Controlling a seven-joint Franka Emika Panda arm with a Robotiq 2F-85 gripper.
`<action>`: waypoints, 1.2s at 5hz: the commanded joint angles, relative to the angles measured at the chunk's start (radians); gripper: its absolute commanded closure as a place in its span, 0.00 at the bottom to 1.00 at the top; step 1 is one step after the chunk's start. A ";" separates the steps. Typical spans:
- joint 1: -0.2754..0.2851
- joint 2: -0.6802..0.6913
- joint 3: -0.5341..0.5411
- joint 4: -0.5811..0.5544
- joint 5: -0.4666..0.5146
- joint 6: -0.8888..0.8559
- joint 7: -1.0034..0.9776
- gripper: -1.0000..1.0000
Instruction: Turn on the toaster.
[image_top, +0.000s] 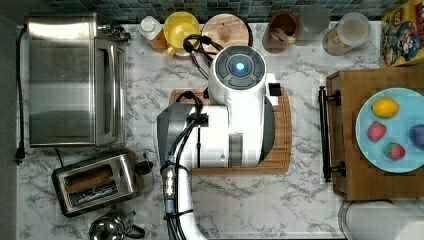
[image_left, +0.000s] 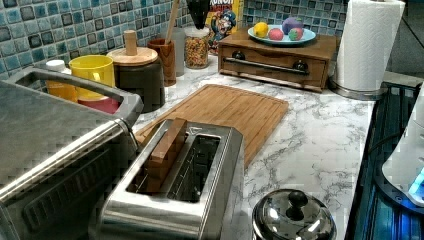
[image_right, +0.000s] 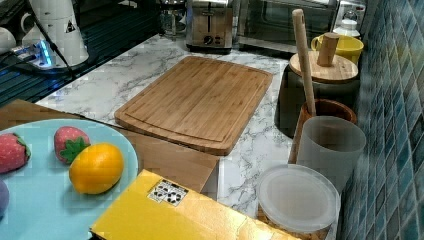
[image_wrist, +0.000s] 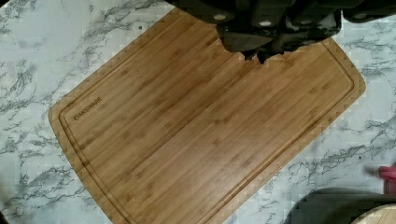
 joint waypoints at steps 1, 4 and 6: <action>0.001 0.000 0.002 0.000 0.001 0.004 -0.013 1.00; 0.059 -0.083 0.074 -0.181 0.129 0.169 -0.438 1.00; 0.101 -0.183 0.106 -0.286 0.238 0.172 -0.641 1.00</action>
